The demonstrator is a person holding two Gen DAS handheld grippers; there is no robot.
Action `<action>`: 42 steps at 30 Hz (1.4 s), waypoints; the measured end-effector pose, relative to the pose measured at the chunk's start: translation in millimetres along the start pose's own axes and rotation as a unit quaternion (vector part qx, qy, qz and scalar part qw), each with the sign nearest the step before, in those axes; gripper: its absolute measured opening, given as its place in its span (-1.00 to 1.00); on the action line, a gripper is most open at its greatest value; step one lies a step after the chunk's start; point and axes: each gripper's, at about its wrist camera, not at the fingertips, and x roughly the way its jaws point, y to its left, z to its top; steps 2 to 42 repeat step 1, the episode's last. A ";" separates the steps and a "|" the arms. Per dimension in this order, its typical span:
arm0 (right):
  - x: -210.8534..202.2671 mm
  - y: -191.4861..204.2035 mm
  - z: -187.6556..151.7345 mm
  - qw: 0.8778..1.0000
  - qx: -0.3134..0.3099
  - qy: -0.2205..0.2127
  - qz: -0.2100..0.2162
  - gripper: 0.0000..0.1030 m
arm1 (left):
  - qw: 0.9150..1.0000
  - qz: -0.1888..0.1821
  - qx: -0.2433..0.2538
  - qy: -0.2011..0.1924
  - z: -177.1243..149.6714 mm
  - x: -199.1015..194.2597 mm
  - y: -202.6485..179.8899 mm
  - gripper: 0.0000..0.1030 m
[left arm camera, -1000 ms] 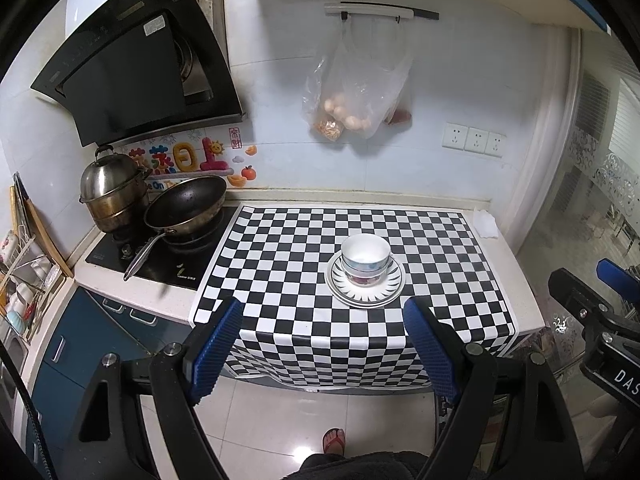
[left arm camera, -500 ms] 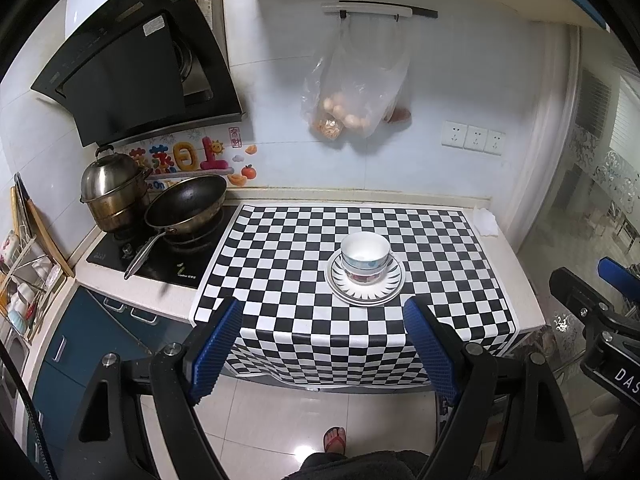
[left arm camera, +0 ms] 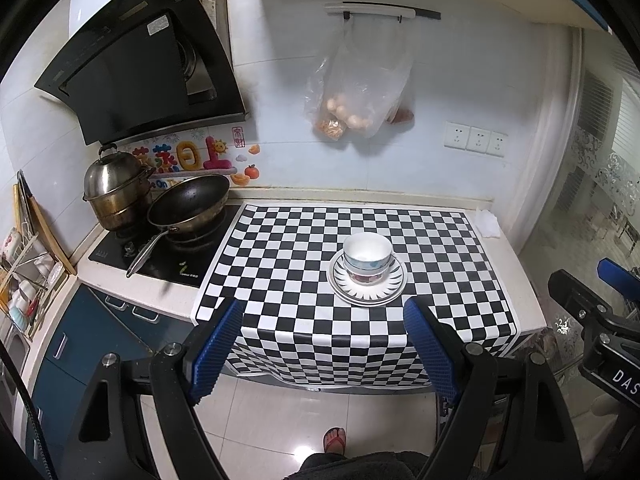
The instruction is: Organize plates and bowls
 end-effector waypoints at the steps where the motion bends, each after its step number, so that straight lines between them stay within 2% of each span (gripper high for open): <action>1: 0.3 -0.6 -0.5 1.000 0.000 0.001 0.001 0.81 | 1.000 -0.001 0.000 0.001 -1.0 0.4 0.3 0.59; 42: 0.3 -0.6 -0.5 1.000 0.000 0.001 0.001 0.81 | 1.000 -0.001 0.000 0.001 -1.0 0.4 0.3 0.59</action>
